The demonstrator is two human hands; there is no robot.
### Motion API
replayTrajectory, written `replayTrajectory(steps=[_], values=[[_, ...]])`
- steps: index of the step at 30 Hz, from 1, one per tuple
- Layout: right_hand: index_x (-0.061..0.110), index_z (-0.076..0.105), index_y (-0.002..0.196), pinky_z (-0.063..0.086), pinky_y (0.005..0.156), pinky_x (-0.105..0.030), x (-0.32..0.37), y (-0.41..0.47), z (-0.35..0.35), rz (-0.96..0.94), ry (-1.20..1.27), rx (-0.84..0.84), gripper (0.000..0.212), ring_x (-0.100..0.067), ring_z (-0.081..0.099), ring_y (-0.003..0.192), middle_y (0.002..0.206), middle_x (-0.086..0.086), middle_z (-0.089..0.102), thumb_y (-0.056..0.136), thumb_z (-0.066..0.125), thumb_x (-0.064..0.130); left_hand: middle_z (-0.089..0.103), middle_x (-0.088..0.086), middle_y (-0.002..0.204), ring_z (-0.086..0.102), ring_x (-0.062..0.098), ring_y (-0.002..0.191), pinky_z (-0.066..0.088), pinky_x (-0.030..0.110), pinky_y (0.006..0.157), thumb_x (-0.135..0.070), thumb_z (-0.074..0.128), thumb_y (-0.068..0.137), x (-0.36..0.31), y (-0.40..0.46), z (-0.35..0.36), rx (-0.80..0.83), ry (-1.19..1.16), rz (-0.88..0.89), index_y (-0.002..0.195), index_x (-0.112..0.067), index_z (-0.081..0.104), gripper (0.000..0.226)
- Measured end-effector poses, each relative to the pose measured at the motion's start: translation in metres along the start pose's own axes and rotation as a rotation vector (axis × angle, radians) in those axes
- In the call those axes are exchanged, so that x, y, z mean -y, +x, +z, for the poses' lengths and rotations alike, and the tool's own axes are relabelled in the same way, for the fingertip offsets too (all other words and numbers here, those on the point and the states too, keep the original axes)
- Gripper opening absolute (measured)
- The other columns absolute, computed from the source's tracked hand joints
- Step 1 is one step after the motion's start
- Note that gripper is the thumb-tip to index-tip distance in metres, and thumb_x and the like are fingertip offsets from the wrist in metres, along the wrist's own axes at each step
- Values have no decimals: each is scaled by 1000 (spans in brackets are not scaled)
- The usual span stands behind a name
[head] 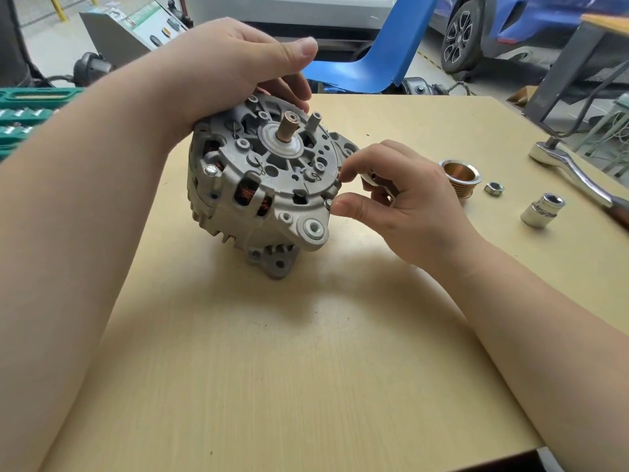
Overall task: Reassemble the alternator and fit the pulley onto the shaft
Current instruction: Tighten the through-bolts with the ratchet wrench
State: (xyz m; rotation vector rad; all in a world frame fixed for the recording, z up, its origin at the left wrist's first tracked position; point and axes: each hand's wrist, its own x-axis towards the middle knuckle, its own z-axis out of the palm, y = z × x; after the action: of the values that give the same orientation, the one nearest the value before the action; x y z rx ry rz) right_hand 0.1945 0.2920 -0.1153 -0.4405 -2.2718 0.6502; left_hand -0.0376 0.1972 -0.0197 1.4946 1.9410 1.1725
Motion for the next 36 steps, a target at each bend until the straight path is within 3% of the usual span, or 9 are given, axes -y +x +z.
replayTrajectory(steps=[3, 7, 11, 15, 19, 27, 33, 34, 36], values=[[19, 73, 104, 48, 68, -45, 0, 1, -1, -2, 21, 13, 45, -25, 50, 73, 90, -4, 58, 82, 80, 57, 83, -4, 97, 82, 20, 80, 63, 24, 59, -70, 61, 96, 1, 1, 0, 0, 8, 3, 98, -24, 81, 50], [18, 73, 108, 43, 70, -28, -4, 2, -6, -22, 8, 53, 33, -17, 51, 75, 90, -1, 57, 91, 76, 46, 83, -5, 97, 82, 18, 81, 63, 23, 60, -70, 59, 97, 3, 2, 0, 0, 33, 12, 99, -24, 80, 51], [17, 74, 103, 44, 69, -28, -5, 3, -2, -14, 18, 34, 29, -19, 51, 74, 90, -9, 62, 87, 84, 39, 83, -3, 97, 82, 22, 81, 65, 29, 61, -69, 60, 98, 3, 2, 0, 9, 29, 6, 102, -21, 80, 52], [14, 75, 101, 45, 68, -31, -5, 6, -3, -26, 40, 31, 33, -20, 51, 74, 89, -13, 62, 84, 86, 39, 81, 8, 111, 78, 34, 101, 62, 57, 94, -74, 59, 94, 2, 7, 0, -13, 137, 9, 112, -14, 78, 66], [9, 74, 102, 46, 66, -36, -5, 7, -5, -41, 55, 72, 42, -22, 50, 76, 90, -16, 61, 79, 88, 41, 77, 14, 120, 73, 37, 114, 56, 60, 104, -74, 58, 95, -1, 7, 0, -35, 187, 1, 118, -10, 76, 71], [10, 74, 100, 40, 68, -25, -6, 10, -5, -35, 52, 63, 30, -17, 48, 74, 88, -12, 62, 88, 83, 35, 76, 16, 123, 72, 39, 115, 55, 61, 104, -71, 58, 97, -2, 6, 1, -32, 191, -11, 121, -7, 74, 70], [9, 74, 102, 47, 68, -39, -5, 9, -2, -34, 30, 49, 35, -24, 52, 76, 91, -14, 64, 87, 83, 39, 78, 12, 120, 75, 36, 111, 58, 58, 102, -72, 59, 95, -4, 5, 1, -45, 197, -29, 120, -11, 76, 68], [9, 73, 102, 48, 69, -42, -5, 8, -1, -35, 20, 43, 36, -25, 52, 75, 91, -13, 63, 87, 82, 41, 79, 10, 117, 76, 35, 107, 61, 56, 96, -73, 59, 95, -3, 5, 1, -40, 185, -29, 117, -12, 77, 67], [11, 73, 102, 49, 68, -46, -5, 5, 1, -44, -5, 25, 38, -25, 52, 73, 91, -9, 61, 88, 80, 46, 82, 3, 104, 81, 29, 90, 68, 42, 70, -71, 60, 96, -1, 2, 1, -21, 113, -24, 107, -18, 80, 57]])
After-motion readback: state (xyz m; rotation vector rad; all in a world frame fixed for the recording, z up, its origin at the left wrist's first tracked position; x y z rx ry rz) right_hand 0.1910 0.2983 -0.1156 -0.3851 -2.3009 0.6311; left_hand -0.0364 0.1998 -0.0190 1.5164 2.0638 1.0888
